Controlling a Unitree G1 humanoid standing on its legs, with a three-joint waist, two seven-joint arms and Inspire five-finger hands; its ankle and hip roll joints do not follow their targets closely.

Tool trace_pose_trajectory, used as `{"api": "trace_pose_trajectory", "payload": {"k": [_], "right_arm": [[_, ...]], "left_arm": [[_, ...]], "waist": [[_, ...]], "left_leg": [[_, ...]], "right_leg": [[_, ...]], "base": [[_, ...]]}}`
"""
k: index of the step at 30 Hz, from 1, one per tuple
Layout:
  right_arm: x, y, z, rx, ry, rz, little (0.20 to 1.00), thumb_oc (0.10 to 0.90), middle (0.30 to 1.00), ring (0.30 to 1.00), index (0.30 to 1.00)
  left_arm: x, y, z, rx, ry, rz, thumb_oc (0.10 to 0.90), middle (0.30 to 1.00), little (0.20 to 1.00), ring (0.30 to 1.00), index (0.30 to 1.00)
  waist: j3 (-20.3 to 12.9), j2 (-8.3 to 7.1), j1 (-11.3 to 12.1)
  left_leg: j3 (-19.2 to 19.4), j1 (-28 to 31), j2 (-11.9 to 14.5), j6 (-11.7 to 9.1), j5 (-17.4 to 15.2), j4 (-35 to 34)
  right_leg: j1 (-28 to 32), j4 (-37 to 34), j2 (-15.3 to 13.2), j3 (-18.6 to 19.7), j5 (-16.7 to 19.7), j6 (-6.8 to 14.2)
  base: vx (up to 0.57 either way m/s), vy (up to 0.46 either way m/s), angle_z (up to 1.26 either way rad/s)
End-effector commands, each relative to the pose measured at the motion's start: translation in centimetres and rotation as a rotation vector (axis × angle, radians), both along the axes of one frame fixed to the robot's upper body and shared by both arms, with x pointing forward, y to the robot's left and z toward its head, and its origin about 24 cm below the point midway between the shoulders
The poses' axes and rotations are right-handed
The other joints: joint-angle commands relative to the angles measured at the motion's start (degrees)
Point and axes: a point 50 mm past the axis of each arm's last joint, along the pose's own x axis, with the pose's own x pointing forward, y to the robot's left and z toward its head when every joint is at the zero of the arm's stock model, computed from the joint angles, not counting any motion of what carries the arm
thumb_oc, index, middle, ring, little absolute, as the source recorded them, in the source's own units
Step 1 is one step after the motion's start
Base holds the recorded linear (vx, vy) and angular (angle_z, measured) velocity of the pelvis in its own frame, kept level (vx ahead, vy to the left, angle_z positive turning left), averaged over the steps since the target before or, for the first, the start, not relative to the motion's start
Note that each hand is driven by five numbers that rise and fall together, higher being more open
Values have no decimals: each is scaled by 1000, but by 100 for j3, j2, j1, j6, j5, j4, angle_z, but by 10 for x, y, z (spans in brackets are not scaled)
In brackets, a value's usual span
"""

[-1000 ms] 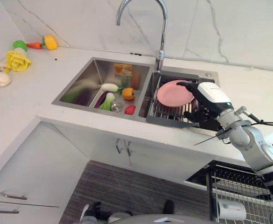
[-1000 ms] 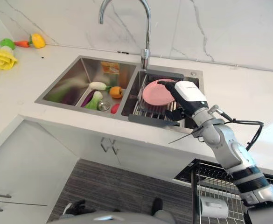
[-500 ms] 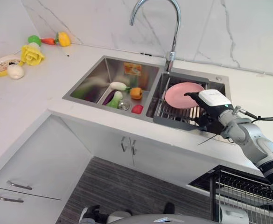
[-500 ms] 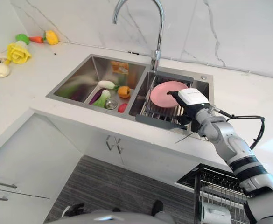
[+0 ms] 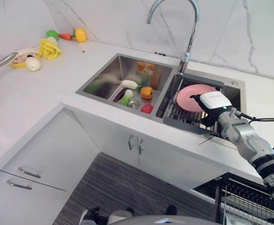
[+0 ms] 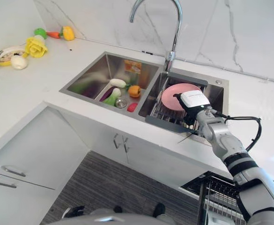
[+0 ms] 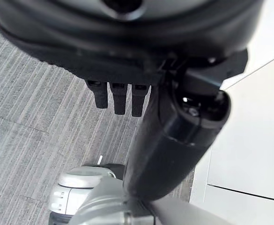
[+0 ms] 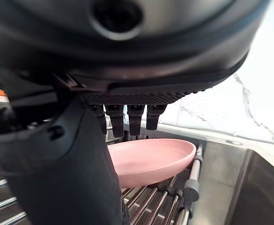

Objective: Place the dishes in the dishwasher.

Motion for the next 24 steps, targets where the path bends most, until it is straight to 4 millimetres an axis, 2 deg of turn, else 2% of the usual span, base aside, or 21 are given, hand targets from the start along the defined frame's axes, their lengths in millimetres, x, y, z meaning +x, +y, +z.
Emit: {"api": "trace_pose_trajectory", "payload": {"k": [1, 7, 13, 15, 16, 17, 22, 23, 24], "right_arm": [[26, 12, 60, -16, -310, 15, 300, 400, 300, 300, 300], [22, 7, 52, -93, -360, -14, 300, 400, 300, 300, 300], [8, -4, 49, -93, -474, -43, 300, 400, 300, 300, 300], [2, -4, 56, -63, -543, -35, 300, 400, 300, 300, 300], [-5, -2, 69, -5, -638, -21, 300, 400, 300, 300, 300], [-6, -3, 68, -4, -637, -23, 300, 400, 300, 300, 300], [-21, 4, 97, 133, -816, 30, 300, 400, 300, 300, 300], [-31, 4, 108, 181, -879, 54, 300, 400, 300, 300, 300], [-32, 3, 108, 181, -879, 52, 300, 400, 300, 300, 300]], "left_arm": [[5, 1, 0, 35, 13, -72, 800, 900, 900, 900, 900], [6, 1, 0, 52, 12, -76, 800, 900, 900, 900, 900], [9, -1, 1, 62, -1, -93, 800, 900, 900, 900, 900], [9, -1, 1, 66, -4, -100, 800, 900, 900, 900, 900], [9, -1, 1, 72, -4, -105, 800, 900, 900, 900, 900], [9, 0, 1, 73, -3, -107, 800, 900, 900, 900, 900], [8, 2, 1, 89, -2, -120, 800, 900, 900, 900, 900], [9, 2, 2, 95, -4, -121, 800, 900, 900, 900, 900], [9, 2, 2, 96, -3, -123, 800, 900, 900, 900, 900]], "waist": [[-204, -311, 110], [-203, -279, 176], [-193, -243, 184], [-193, -233, 175], [-190, -228, 152], [-195, -233, 162], [-188, -246, 79], [-195, -258, 20], [-197, -259, 29]], "left_leg": [[239, -415, 13, -390, 555, -112], [150, -462, 11, -420, 578, -112], [49, -500, 8, -448, 602, -115], [25, -509, 7, -449, 605, -116], [10, -512, 10, -448, 606, -116], [8, -512, 10, -448, 605, -115], [26, -520, 19, -435, 602, -109], [38, -514, 20, -421, 590, -109], [39, -514, 21, -421, 589, -108]], "right_leg": [[834, 92, -280, 64, -1046, 400], [853, 92, -286, -39, -1071, 395], [874, 92, -276, -142, -1106, 378], [879, 92, -272, -167, -1120, 376], [869, 92, -264, -166, -1126, 377], [870, 92, -264, -168, -1127, 377], [831, 92, -237, -79, -1144, 359], [822, 92, -222, -37, -1154, 346], [822, 92, -221, -36, -1154, 345]], "base": [[-11, -5, 7], [-12, -10, 10], [-5, -9, 8], [2, -15, 12], [3, -13, 17], [9, -10, 15], [1, -2, 1], [0, 0, 0], [0, 0, 0]]}}
